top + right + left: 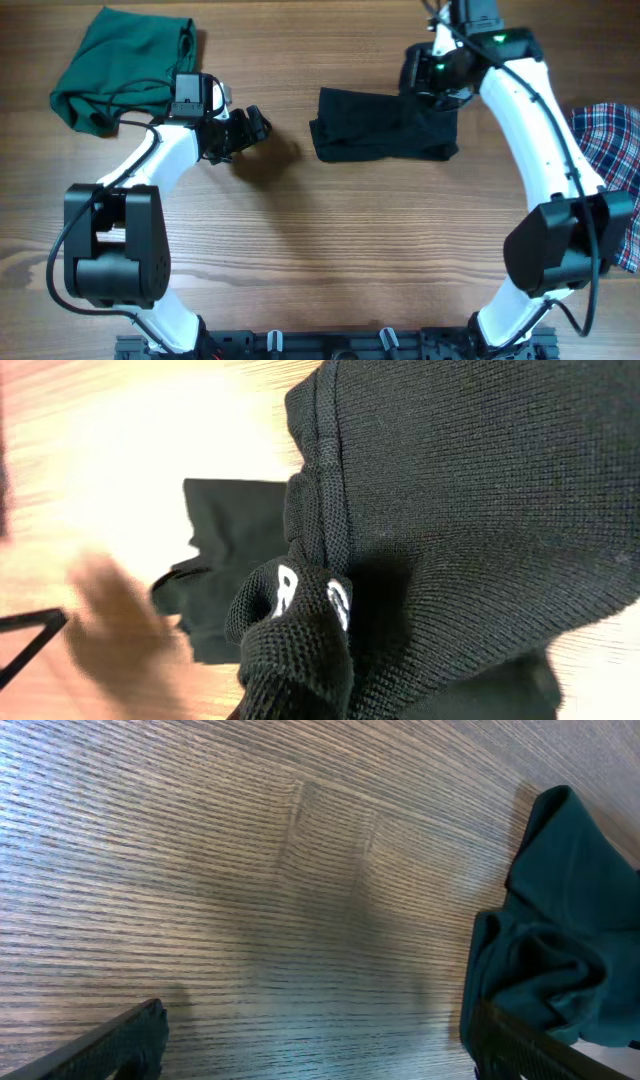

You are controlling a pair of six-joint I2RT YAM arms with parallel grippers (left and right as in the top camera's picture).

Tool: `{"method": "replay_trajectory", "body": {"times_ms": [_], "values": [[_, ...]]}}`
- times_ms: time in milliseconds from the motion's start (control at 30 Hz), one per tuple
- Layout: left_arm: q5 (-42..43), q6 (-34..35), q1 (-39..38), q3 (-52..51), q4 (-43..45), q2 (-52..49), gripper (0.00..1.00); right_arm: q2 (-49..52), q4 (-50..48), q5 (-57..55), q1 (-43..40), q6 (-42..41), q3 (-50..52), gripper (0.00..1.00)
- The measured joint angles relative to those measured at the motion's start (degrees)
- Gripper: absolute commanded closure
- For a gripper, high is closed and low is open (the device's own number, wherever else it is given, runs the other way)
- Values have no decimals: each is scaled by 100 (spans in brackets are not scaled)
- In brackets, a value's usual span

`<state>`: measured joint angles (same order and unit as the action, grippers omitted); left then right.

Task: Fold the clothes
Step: 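Fold the right end leftward over the strip with the right gripper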

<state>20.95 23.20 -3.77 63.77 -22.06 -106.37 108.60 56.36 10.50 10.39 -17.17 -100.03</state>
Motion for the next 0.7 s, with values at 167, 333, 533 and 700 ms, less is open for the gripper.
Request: {"method": "replay_trajectory", "body": {"times_ms": [167, 333, 533, 700], "values": [[2, 0, 0, 0, 0, 0, 4, 0, -170, 42, 610, -122, 0, 96], [2, 0, 0, 0, -20, 0, 4, 15, -269, 63, 1058, -164, 0, 96], [0, 0, 0, 0, -105, 0, 4, 597, -280, 105, 1316, -170, -31, 96], [2, 0, 0, 0, -105, 0, 4, 737, -350, 103, 1550, -212, -31, 95]]}}
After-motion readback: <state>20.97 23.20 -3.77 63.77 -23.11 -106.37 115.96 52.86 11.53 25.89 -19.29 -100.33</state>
